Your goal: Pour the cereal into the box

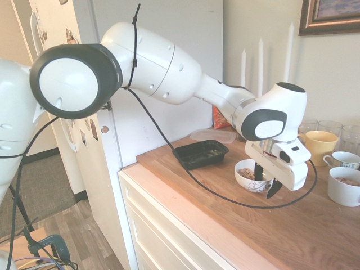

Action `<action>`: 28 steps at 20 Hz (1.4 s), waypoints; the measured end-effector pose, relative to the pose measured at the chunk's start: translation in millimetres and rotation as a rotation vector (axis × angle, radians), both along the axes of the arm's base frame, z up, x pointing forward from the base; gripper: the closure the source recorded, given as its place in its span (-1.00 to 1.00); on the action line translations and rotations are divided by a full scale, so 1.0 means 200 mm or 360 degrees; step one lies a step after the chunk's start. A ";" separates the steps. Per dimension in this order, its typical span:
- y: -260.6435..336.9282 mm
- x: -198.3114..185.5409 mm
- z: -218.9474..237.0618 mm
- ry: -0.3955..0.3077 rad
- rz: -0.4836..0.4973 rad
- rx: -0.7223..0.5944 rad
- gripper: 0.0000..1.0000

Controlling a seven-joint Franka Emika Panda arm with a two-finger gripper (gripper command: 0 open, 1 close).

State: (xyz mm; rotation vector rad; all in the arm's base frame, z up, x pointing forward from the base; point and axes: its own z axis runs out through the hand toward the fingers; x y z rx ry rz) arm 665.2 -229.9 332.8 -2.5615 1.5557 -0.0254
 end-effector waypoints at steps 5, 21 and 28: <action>0.00 0.00 0.00 -0.0008 -0.0004 -0.0001 1.00; 0.01 0.00 0.10 -0.0058 0.0013 -0.0002 1.00; 0.16 0.02 0.37 -0.0123 0.0103 -0.0064 1.00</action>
